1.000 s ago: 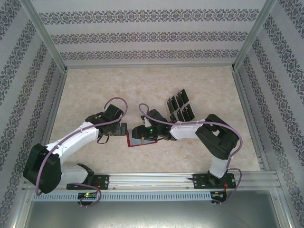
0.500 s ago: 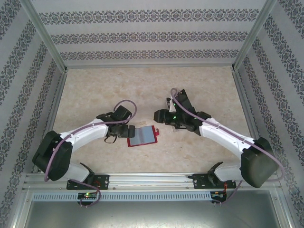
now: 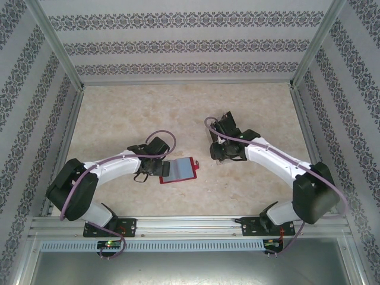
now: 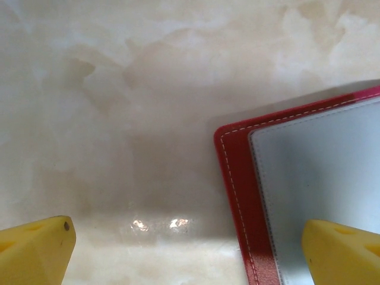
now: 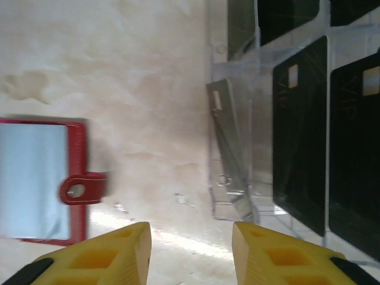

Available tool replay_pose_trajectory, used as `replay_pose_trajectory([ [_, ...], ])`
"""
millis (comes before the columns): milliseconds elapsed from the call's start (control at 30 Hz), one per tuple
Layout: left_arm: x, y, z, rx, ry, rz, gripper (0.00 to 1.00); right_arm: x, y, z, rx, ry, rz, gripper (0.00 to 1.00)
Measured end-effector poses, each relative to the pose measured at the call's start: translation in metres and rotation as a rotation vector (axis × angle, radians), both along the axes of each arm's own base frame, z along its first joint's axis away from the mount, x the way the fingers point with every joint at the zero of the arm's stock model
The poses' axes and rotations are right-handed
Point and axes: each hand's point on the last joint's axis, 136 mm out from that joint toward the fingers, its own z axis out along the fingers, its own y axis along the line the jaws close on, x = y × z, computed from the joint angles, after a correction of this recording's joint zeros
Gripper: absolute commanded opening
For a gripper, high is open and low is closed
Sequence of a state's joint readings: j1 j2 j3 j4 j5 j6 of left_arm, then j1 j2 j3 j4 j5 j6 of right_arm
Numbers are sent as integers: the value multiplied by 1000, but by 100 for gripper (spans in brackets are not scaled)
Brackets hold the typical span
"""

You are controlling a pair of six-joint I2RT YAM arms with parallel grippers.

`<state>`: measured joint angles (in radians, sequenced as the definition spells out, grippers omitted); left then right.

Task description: Put the credit cards into the card holder

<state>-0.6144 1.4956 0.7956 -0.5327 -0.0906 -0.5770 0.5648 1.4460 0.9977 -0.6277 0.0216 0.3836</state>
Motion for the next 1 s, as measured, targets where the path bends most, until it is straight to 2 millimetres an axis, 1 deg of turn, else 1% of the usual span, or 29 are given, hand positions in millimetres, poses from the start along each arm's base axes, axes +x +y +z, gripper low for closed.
replay_pose_trajectory([
  [133, 1, 1, 0, 6, -4, 2, 98, 8, -9, -8, -68, 8, 9, 38],
  [300, 1, 2, -1, 15, -5, 4, 98, 17, -10, -11, -93, 7, 21, 36],
  [600, 1, 2, -1, 15, -5, 4, 98, 20, -10, -26, -123, 42, 41, 32],
  [667, 1, 2, -1, 15, -5, 4, 98, 22, -11, -26, -123, 40, 40, 32],
  [800, 1, 2, -1, 15, -6, 4, 98, 25, -11, -27, -125, 42, 38, 28],
  [1000, 2, 3, -1, 17, -7, 4, 98, 25, -10, -34, -132, 58, 40, 28],
])
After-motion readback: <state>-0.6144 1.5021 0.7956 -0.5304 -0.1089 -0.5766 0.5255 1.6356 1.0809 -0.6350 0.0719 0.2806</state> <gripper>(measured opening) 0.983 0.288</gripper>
